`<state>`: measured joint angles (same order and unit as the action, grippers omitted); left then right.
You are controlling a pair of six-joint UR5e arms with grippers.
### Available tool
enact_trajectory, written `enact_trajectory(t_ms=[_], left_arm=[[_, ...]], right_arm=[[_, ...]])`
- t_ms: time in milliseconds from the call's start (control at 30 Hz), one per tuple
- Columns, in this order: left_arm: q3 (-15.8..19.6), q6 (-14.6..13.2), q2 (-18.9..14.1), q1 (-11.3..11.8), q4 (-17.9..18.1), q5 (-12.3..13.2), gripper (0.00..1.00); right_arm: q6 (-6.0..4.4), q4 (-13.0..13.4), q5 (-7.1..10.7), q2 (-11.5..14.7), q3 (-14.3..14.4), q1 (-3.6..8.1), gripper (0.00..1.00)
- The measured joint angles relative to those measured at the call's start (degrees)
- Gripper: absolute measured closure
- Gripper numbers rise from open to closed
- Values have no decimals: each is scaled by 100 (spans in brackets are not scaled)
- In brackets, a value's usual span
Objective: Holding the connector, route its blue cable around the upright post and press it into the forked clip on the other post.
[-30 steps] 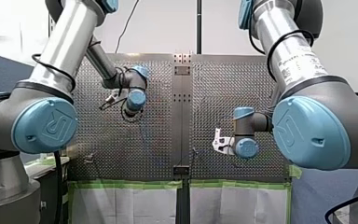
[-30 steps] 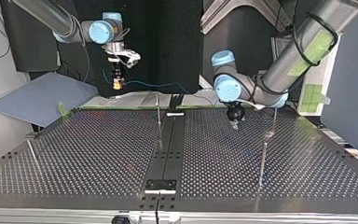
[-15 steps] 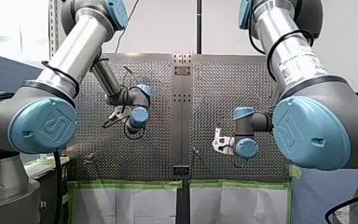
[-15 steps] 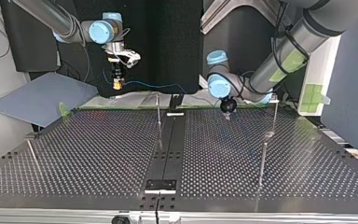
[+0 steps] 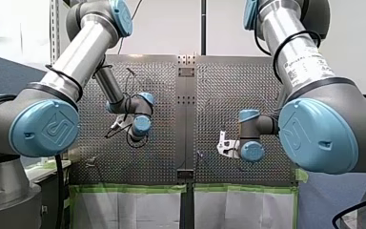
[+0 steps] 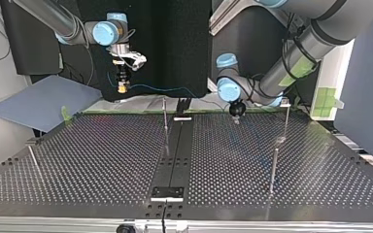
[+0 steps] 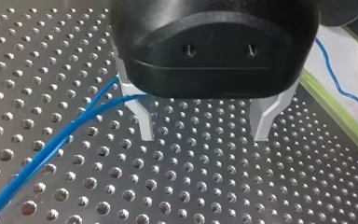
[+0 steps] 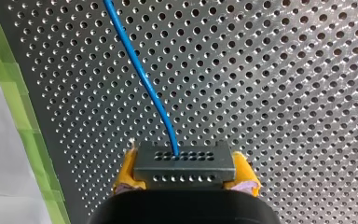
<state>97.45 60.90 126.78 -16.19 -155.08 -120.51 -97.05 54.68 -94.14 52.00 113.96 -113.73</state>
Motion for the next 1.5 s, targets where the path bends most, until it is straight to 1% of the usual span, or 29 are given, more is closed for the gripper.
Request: enact_trajectory(t_ms=[267,367,533,767,967,1033,1233,1367,1500], left_arm=[[-55,175,67,18,5,172,0],[-156,210,182,-20,-86,205,0],[-262,381,390,-96,-114,303,0],[-281,605,569,-134,-199,450,0],[-279,770,791,-236,-313,600,0],[-280,840,817,-281,-323,678,0],[-280,1013,832,-379,-353,791,0],[-280,1145,832,-430,-384,831,0],[-281,1203,833,-461,-522,849,0]], right_arm=[[1,0,0,0,0,-25,84],[1,-2,0,0,0,-29,84],[0,-9,0,0,0,-35,84],[0,-16,0,0,1,-39,84],[1,-44,10,0,1,-40,84],[3,-60,22,-1,1,-40,84],[9,-87,34,-1,0,-44,84],[9,-97,35,0,0,-46,84],[15,-110,35,0,0,-48,84]])
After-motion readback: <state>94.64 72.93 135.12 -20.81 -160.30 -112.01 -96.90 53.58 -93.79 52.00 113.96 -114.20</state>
